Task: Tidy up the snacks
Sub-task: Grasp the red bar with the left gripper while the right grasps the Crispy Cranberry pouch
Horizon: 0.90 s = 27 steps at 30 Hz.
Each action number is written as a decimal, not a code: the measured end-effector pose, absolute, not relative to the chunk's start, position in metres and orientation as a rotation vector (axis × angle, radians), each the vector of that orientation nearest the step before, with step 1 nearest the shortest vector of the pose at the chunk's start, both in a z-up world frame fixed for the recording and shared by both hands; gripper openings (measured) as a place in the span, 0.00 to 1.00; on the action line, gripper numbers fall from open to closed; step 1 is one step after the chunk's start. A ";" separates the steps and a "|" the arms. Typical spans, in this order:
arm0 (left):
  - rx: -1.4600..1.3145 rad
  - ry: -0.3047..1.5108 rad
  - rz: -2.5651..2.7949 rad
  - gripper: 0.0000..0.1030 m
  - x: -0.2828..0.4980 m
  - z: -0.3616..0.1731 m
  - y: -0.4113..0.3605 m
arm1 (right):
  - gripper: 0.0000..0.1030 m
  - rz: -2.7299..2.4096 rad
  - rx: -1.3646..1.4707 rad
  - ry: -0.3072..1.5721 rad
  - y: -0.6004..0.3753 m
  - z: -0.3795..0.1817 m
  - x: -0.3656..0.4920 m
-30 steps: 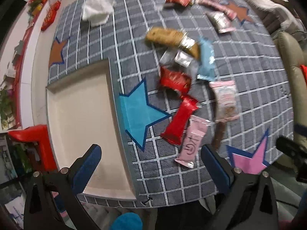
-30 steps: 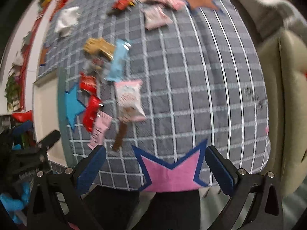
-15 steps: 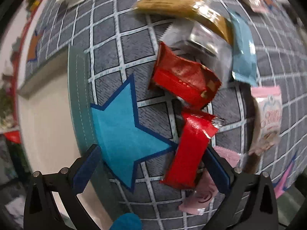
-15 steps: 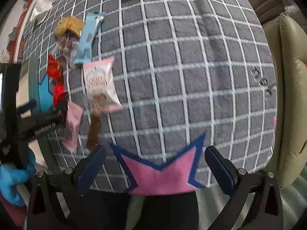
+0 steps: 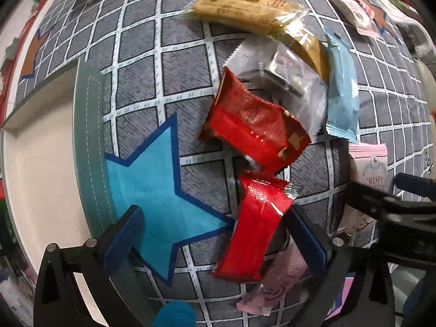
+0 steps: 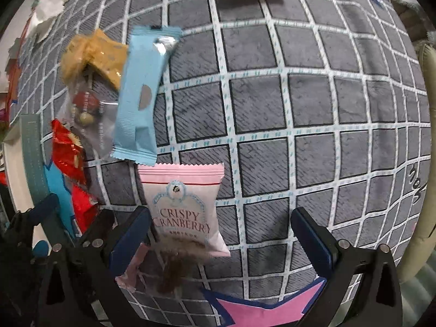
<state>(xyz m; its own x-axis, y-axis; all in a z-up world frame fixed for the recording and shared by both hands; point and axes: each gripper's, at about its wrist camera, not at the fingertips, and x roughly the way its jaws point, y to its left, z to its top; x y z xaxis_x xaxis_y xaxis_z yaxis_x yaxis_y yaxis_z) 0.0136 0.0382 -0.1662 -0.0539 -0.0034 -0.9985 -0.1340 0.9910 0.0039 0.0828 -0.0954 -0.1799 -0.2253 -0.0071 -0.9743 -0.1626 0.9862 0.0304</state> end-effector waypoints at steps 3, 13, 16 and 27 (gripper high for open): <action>-0.127 1.587 0.119 1.00 0.016 -0.165 0.038 | 1.00 0.119 -0.173 1.776 -0.084 -0.188 0.084; -0.099 1.572 0.116 0.86 -0.004 -0.154 0.014 | 0.88 0.117 -0.169 1.808 -0.091 -0.195 0.116; -0.081 1.558 0.071 0.60 -0.008 -0.146 -0.004 | 0.53 0.162 -0.213 1.766 -0.090 -0.187 0.114; -0.179 1.505 -0.008 0.22 -0.022 -0.097 -0.014 | 0.41 0.286 -0.011 1.739 -0.112 -0.165 0.110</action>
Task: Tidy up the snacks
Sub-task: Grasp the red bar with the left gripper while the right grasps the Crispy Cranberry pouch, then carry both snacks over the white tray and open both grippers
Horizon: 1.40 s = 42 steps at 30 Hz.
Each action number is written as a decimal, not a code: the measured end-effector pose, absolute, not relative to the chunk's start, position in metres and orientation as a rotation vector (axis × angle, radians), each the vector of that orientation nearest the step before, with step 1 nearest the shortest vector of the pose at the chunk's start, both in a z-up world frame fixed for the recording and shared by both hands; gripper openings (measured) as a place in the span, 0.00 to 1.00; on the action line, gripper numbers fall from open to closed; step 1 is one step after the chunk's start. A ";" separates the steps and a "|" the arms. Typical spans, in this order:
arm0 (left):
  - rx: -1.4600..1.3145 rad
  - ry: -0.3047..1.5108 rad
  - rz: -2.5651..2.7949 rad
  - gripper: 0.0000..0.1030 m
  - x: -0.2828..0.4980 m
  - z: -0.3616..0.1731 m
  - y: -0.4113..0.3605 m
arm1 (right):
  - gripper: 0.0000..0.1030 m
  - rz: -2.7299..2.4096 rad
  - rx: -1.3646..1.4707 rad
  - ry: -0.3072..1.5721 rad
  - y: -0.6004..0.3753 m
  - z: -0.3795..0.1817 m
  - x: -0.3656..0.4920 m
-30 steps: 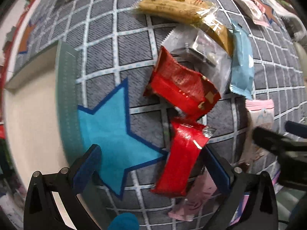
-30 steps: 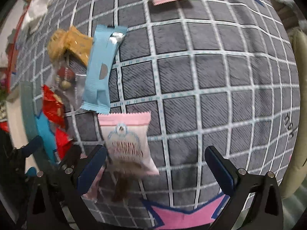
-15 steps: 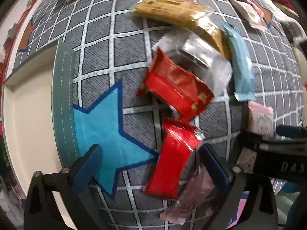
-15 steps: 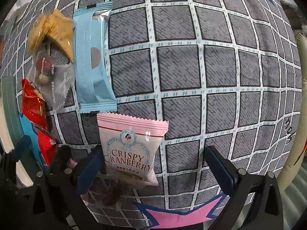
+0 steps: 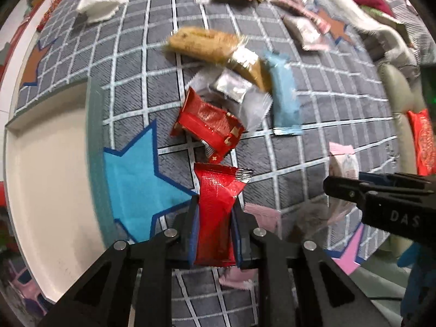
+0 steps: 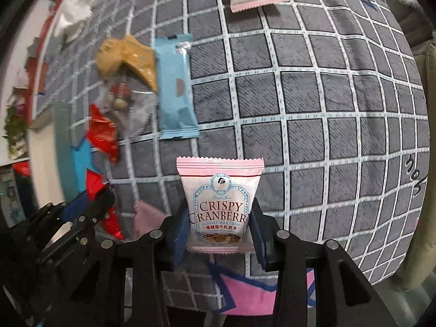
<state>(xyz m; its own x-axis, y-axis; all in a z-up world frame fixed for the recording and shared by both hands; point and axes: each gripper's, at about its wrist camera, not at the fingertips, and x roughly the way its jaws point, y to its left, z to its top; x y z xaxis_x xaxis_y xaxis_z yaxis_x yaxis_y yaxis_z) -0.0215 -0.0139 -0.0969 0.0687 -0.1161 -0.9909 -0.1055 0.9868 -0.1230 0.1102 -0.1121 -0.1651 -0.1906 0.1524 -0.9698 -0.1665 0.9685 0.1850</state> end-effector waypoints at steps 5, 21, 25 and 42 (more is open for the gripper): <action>-0.215 1.466 0.001 0.22 -0.030 -0.069 0.004 | 0.41 0.285 0.037 1.737 -0.123 -0.154 0.112; -0.299 1.388 0.212 0.22 -0.084 -0.026 0.131 | 0.41 0.586 -0.123 1.711 0.011 -0.116 0.079; -0.327 1.410 0.292 0.22 -0.104 -0.033 0.160 | 0.41 0.693 -0.197 1.708 0.057 -0.114 0.063; -0.369 1.500 0.387 0.37 -0.160 -0.071 0.210 | 0.42 0.824 -0.350 1.781 0.175 -0.150 0.014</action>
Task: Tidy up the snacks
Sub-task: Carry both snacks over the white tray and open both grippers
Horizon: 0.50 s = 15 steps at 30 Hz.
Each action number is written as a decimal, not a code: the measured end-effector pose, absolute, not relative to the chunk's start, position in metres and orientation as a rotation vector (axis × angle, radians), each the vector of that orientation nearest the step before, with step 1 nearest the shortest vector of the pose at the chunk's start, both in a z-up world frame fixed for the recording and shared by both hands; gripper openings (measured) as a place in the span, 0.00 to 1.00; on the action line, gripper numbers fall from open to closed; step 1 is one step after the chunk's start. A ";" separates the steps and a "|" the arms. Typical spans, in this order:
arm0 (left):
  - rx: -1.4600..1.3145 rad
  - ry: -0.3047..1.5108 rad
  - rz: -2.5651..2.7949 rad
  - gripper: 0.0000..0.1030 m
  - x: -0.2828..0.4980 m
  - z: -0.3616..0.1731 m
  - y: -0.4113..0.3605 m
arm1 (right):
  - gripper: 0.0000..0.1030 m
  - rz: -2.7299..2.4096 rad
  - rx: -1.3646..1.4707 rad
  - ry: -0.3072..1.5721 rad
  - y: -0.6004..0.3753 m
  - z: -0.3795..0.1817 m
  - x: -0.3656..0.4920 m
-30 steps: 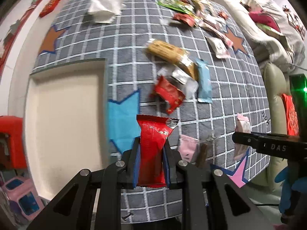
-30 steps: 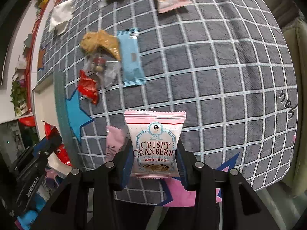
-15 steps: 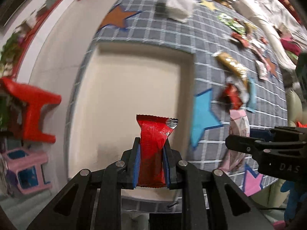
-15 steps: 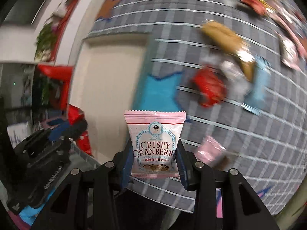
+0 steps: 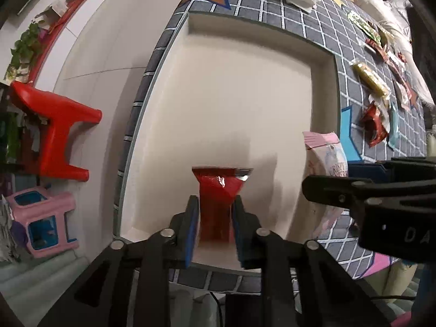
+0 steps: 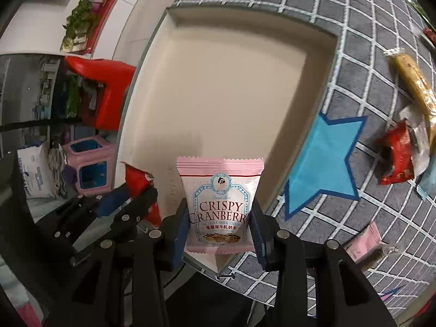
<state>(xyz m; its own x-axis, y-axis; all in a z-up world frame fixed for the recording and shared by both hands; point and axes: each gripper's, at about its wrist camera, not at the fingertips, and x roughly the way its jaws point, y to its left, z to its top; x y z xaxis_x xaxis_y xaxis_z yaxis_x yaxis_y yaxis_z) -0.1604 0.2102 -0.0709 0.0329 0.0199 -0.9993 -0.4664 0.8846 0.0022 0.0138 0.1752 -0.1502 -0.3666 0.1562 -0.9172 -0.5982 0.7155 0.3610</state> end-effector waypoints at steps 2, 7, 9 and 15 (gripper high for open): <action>-0.370 1.497 0.388 0.57 -0.163 -0.070 0.211 | 0.43 0.827 -0.362 1.779 0.180 -0.150 0.011; -0.363 1.482 0.384 0.70 -0.163 -0.066 0.207 | 0.91 0.802 -0.354 1.757 0.174 -0.141 0.014; -0.347 1.474 0.377 0.74 -0.157 -0.062 0.203 | 0.91 0.789 -0.347 1.750 0.166 -0.136 0.018; -0.284 1.456 0.279 0.76 -0.129 -0.049 0.175 | 1.00 0.652 -0.271 1.735 0.102 -0.124 0.046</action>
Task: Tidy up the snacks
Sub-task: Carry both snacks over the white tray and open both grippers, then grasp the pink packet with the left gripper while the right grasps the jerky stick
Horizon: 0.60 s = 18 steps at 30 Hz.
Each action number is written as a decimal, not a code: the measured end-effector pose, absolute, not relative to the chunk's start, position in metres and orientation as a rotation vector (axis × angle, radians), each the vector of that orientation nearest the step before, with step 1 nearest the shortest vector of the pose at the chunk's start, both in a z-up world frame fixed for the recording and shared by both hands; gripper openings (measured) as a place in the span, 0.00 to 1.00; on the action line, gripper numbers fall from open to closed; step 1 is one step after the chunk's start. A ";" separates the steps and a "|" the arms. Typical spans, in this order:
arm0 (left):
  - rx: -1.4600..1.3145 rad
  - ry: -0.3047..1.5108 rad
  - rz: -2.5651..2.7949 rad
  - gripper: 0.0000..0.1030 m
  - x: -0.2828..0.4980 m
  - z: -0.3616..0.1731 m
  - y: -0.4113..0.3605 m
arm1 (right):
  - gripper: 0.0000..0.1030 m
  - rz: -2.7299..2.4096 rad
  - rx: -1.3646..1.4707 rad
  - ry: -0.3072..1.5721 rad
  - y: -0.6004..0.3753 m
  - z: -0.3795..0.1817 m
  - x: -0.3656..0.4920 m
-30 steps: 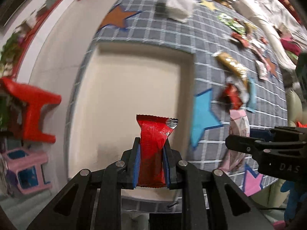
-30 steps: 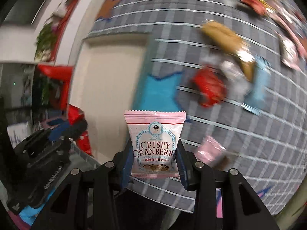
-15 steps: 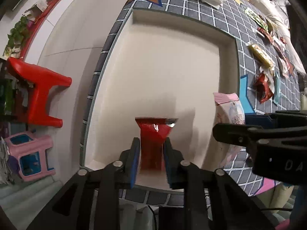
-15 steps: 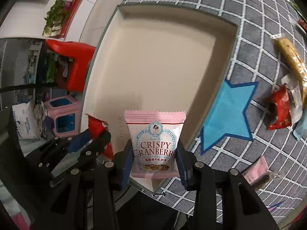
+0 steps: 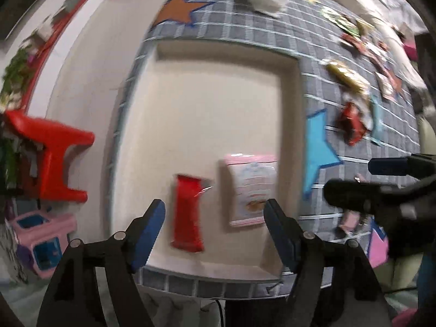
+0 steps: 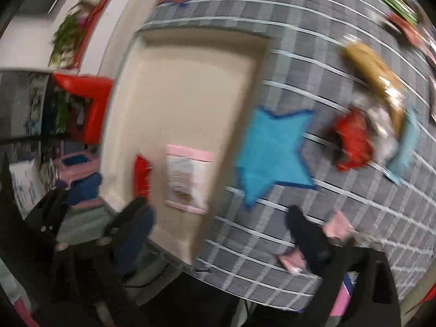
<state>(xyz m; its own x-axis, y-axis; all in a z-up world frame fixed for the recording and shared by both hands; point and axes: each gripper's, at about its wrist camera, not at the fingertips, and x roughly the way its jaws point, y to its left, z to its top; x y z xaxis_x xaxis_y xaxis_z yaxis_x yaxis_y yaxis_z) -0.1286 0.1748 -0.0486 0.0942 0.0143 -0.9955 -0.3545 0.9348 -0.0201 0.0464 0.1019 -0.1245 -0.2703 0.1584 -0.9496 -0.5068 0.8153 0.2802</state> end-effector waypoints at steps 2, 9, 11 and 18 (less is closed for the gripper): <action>-0.260 1.453 0.232 0.76 -0.120 -0.046 0.166 | 1.00 0.560 -0.246 1.740 0.068 -0.128 0.055; -0.149 1.476 0.045 0.77 -0.090 -0.047 0.114 | 1.00 0.211 -0.165 1.837 -0.045 -0.162 0.061; -0.120 1.489 0.013 0.77 -0.086 -0.048 0.102 | 1.00 0.157 -0.138 1.862 -0.062 -0.172 0.057; -0.051 1.521 -0.021 0.77 -0.084 -0.051 0.091 | 1.00 0.098 -0.074 1.883 -0.085 -0.197 0.050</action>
